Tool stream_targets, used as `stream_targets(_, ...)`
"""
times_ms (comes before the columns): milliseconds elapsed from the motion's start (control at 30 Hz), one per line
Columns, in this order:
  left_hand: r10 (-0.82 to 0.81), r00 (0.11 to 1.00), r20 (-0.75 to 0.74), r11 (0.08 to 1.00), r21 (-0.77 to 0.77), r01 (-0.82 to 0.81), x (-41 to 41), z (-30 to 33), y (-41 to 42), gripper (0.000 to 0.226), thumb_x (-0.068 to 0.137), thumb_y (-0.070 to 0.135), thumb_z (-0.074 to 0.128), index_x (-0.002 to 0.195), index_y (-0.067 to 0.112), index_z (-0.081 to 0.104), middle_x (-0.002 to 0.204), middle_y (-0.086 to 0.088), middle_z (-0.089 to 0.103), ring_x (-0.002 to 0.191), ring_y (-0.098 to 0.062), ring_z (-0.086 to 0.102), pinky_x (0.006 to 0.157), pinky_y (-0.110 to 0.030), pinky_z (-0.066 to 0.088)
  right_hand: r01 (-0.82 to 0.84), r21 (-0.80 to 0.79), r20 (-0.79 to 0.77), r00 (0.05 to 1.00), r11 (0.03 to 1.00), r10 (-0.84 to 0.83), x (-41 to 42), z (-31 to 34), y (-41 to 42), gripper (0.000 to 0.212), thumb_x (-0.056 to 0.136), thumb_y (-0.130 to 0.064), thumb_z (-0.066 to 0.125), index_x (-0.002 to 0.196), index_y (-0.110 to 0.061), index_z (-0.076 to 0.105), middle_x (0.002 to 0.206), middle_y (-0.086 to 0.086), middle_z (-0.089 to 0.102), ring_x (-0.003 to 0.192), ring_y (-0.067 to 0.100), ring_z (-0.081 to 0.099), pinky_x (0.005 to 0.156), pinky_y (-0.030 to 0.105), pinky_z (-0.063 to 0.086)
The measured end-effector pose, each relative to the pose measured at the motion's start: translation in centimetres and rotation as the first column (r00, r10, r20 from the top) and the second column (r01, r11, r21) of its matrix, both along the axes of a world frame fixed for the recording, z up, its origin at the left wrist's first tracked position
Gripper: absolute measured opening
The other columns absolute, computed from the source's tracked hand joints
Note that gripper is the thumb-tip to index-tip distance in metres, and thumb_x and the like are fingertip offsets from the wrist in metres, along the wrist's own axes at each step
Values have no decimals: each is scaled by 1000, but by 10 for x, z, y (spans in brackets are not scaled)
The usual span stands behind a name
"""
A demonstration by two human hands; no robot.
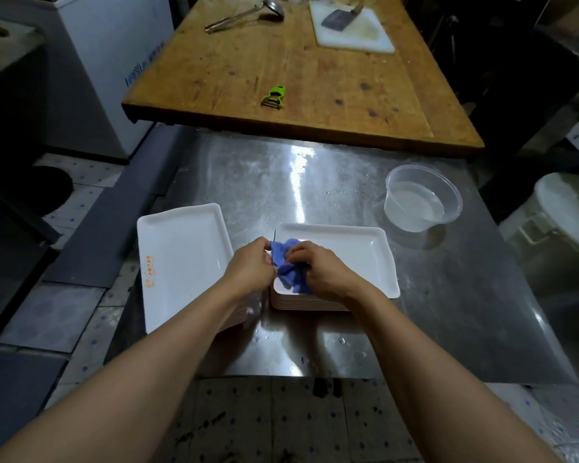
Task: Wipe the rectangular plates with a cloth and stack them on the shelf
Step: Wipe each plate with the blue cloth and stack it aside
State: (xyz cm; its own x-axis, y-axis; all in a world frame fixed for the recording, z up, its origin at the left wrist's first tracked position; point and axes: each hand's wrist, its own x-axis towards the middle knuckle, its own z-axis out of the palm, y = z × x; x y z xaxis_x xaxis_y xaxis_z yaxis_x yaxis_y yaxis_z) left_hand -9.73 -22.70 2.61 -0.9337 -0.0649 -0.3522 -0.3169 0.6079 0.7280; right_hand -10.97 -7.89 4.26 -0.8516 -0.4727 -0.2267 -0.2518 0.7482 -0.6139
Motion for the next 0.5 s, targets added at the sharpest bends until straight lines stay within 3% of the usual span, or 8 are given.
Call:
stream_targets(167, 40, 999, 33, 997, 64, -43, -3, -3, -3, 45, 81, -3, 48, 121, 12, 61, 111, -18, 65, 100, -35, 62, 85, -45, 54, -80, 64, 49, 996, 995, 77, 17, 3, 8, 34, 78, 9, 58, 105, -6, 70, 124, 12, 58, 113, 26, 54, 96, 30, 41)
stream_targets(300, 93, 996, 13, 996, 14, -93, -2, 0, 2, 42, 81, 1, 45, 116, 13, 65, 107, -13, 68, 98, -33, 64, 85, -44, 54, -66, 101, 35, 997, 993, 63, 25, 1, 7, 38, 80, 7, 56, 111, -12, 68, 128, 10, 55, 114, 31, 50, 97, 39, 41)
stream_targets(367, 139, 990, -15, 990, -13, -139, -2, 2, 6, 29, 83, 6, 44, 99, 8, 68, 97, -11, 69, 90, -32, 65, 80, -44, 55, -68, 109, 31, 997, 992, 64, 31, 0, 6, 39, 80, 5, 57, 111, -15, 68, 126, 8, 57, 109, 33, 52, 91, 44, 45)
stream_targets(433, 165, 985, -50, 984, -62, -168, -3, 3, 12, 22, 89, 16, 47, 88, 7, 67, 89, -9, 68, 84, -31, 64, 77, -42, 55, -27, 98, 30, 999, 995, 24, 35, 0, 12, 40, 78, 3, 57, 110, -17, 68, 122, 8, 59, 106, 33, 54, 88, 45, 47)
stream_targets(500, 140, 988, -64, 976, -157, -149, -4, 3, 15, 21, 90, 27, 51, 91, 10, 63, 89, -6, 66, 80, -26, 62, 71, -34, 51, 58, 104, 22, 998, 993, -60, 37, 0, 25, 42, 77, 2, 53, 110, -18, 68, 122, 11, 59, 108, 31, 55, 91, 42, 47)
